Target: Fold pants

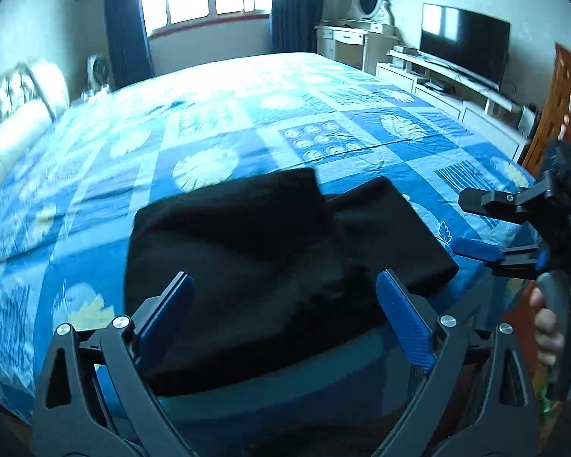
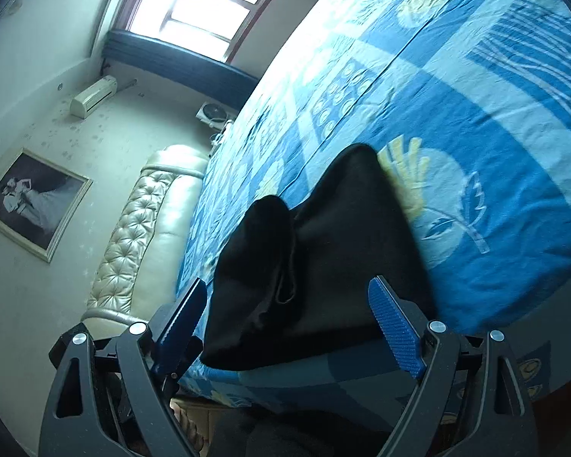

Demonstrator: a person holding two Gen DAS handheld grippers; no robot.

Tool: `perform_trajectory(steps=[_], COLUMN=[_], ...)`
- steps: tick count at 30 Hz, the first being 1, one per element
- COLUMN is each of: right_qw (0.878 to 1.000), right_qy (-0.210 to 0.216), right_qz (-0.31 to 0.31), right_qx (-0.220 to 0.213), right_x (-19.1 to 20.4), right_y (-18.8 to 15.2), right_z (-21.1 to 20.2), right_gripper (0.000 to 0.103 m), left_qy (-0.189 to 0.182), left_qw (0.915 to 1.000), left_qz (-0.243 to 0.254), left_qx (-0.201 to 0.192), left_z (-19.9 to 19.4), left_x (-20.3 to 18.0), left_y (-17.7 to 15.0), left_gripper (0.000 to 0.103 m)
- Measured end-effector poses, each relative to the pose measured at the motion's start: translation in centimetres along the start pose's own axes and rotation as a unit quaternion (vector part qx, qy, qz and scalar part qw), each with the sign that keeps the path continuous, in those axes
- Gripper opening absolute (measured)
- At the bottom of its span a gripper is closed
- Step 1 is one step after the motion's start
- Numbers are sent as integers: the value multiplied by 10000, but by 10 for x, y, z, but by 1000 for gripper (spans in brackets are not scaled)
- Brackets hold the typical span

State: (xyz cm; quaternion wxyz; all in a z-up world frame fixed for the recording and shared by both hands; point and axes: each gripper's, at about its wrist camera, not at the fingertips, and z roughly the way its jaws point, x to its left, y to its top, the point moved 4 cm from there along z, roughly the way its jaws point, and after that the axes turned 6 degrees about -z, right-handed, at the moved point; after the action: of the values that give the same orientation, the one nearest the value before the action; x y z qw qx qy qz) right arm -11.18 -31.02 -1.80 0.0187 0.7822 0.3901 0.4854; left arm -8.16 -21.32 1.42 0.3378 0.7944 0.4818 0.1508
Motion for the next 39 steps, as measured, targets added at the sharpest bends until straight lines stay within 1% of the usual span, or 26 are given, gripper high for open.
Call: perform_trajectory(steps=[2, 3, 4, 8, 11, 13, 17, 18, 20, 21, 22, 23, 25, 28, 31, 34, 37, 39], right_qw=[9997, 9992, 9988, 9967, 9949, 9939, 9914, 9908, 9883, 9859, 9841, 9828, 9827, 9865, 9882, 9877, 9880, 9897], right_qy=[24, -11, -9, -94, 66, -73, -84, -92, -198, -312, -395, -448, -513, -239, 21, 140, 47, -172], right_qz=[-101, -164, -195, -400, -351, -290, -324, -346, -334, -290, -317, -413, -544, -759, -1076, -1353, -1420, -1304], right_qx=[237, 358, 452, 697, 948, 1065, 1267, 1301, 1477, 1620, 1702, 1746, 1697, 1430, 1090, 766, 605, 570], right_x=[6, 9, 11, 20, 25, 23, 25, 27, 27, 25, 24, 26, 36, 66, 100, 123, 117, 95], right_y=[1, 3, 2, 7, 8, 8, 0, -2, -8, -13, -18, -21, -21, -11, 5, 20, 31, 36], right_z=[20, 32, 42, 73, 95, 109, 124, 127, 135, 141, 145, 148, 145, 129, 102, 68, 42, 33], right_gripper=[86, 86, 86, 86, 86, 86, 86, 81, 51, 30, 17, 17, 14, 13, 13, 12, 12, 12], left_qy=[-86, -36, 89, 366, 424, 413, 334, 322, 262, 241, 235, 233, 238, 241, 205, 149, 61, 9], left_qw=[9989, 9977, 9959, 9901, 9872, 9858, 9844, 9840, 9832, 9827, 9819, 9811, 9802, 9796, 9789, 9791, 9804, 9815], left_qz=[-422, -633, -845, -1278, -1447, -1521, -1617, -1641, -1674, -1694, -1728, -1769, -1816, -1867, -1923, -1920, -1861, -1804], left_qx=[175, 234, 303, 442, 522, 574, 609, 609, 677, 713, 737, 750, 753, 705, 663, 652, 650, 648], left_z=[-4, -4, -4, -9, -12, -12, -12, -12, -7, -6, -4, -4, -4, -7, -9, -11, -12, -9], left_x=[33, 49, 68, 119, 143, 150, 159, 161, 163, 165, 167, 169, 172, 177, 178, 175, 167, 159], left_y=[-4, -8, -13, -29, -42, -48, -55, -56, -56, -56, -57, -57, -58, -57, -56, -55, -52, -50], left_gripper=[97, 97, 97, 97, 97, 97, 97, 97, 97, 97, 97, 97, 97, 97, 97, 97, 97, 97])
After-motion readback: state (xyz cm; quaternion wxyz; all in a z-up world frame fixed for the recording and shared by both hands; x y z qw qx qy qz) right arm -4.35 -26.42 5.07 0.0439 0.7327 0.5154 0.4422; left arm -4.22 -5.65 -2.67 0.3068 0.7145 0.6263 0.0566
